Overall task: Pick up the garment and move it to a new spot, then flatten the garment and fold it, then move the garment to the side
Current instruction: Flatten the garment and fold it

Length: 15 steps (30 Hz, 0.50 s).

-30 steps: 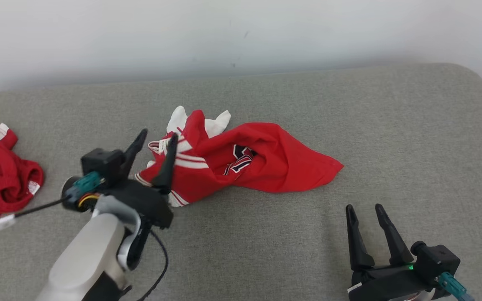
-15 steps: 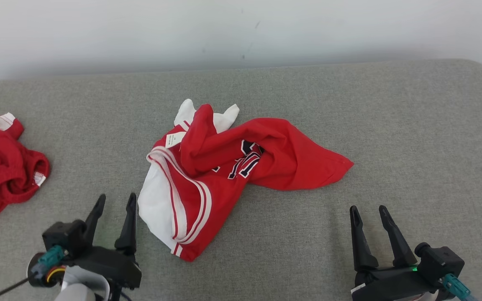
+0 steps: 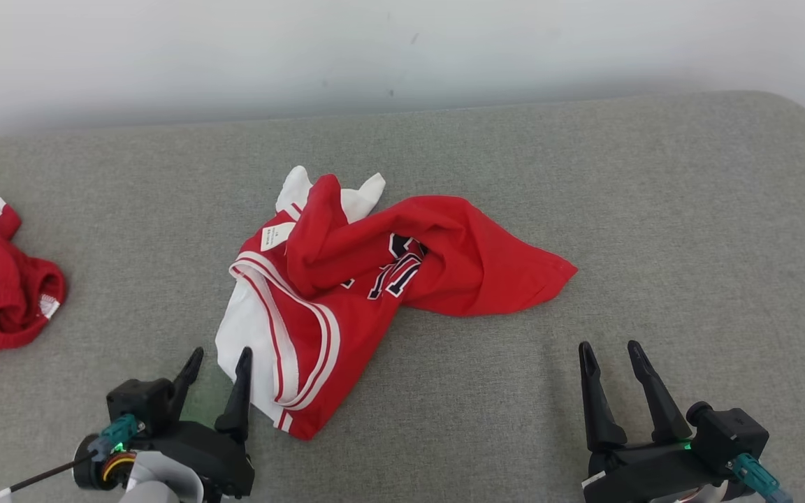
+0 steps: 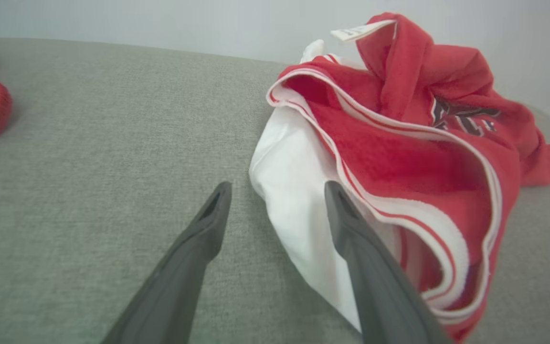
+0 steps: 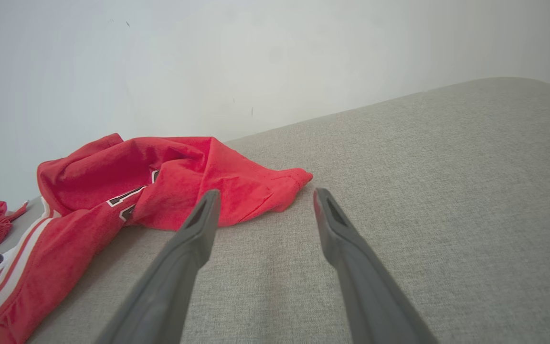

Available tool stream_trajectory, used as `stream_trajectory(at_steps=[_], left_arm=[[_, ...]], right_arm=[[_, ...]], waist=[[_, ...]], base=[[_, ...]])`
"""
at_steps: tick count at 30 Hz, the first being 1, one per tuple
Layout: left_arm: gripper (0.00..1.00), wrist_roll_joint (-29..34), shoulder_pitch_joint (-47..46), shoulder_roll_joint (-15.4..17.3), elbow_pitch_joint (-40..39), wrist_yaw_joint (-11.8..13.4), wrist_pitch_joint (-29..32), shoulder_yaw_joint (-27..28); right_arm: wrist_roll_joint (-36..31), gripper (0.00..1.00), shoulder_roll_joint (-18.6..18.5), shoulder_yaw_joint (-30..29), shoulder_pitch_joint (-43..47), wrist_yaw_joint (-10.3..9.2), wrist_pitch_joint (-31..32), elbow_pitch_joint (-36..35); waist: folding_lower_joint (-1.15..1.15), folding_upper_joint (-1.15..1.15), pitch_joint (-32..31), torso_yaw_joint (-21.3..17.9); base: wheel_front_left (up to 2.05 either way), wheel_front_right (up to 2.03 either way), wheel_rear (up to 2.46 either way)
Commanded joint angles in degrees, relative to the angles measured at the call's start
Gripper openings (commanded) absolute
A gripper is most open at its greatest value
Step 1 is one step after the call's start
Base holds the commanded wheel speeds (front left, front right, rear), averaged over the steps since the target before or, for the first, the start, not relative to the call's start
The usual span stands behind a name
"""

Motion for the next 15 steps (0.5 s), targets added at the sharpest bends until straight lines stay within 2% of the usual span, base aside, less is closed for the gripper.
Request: stream_trajectory(at_steps=[1, 2, 3, 4, 5, 6, 10, 15], left_arm=[[1.0, 0.3, -0.8, -0.2, 1.3, -0.3, -0.1, -0.2], [1.0, -0.4, -1.2, -0.5, 2.6, -0.4, 0.0, -0.1], [0.77, -0.2, -1.4, -0.4, 4.2, -0.6, 0.3, -0.7], [0.35, -0.1, -1.9, -0.6, 5.1, -0.8, 0.2, -1.2], [0.14, -0.7, -2.3, -1.0, 5.8, -0.8, 0.1, -1.3], [0.0, -1.2, -2.4, -1.3, 6.4, -1.0, 0.1, -1.6], [0.0, -1.9, -2.0, -1.7, 6.8, -1.4, -0.1, -2.8], [0.0, -1.4, 1.1, -1.4, 3.1, -1.2, -0.1, -4.2]], right_arm=[[-0.3, 1.0, 0.1, 0.0, 0.3, -0.11, -0.1, 0.1], [-0.3, 1.0, 0.1, 0.1, 0.3, -0.11, -0.1, 0.1], [-0.2, 1.0, 0.1, 0.3, 0.4, -0.11, -0.1, 0.2], [-0.2, 1.0, 0.1, 0.4, 0.5, -0.11, -0.1, 0.2], [-0.2, 1.0, 0.1, 0.4, 0.5, -0.11, -0.1, 0.3], [-0.1, 1.0, 0.1, 0.4, 0.7, -0.11, -0.1, 0.3], [-0.1, 1.0, 0.1, -0.2, 1.6, -0.11, -0.1, 0.5], [0.6, 1.0, 0.0, -0.7, 3.3, -0.11, -0.1, 0.4]], waist=[[0.0, 0.0, 0.0, -0.3], [0.0, 0.0, -0.1, -0.4], [0.0, 0.0, -0.2, -0.6], [0.0, 0.0, -0.3, -0.7], [0.0, 0.0, -0.5, -0.8], [0.0, 0.0, -0.7, -0.8], [0.0, 0.0, -2.3, -0.1], [0.0, 0.0, -4.7, 1.8]], base=[[0.0, 0.0, 0.0], [0.0, 0.0, 0.0], [0.0, 0.0, 0.0], [0.0, 0.0, 0.0], [0.0, 0.0, 0.0], [0.0, 0.0, 0.0], [0.0, 0.0, 0.0], [0.0, 0.0, 0.0]])
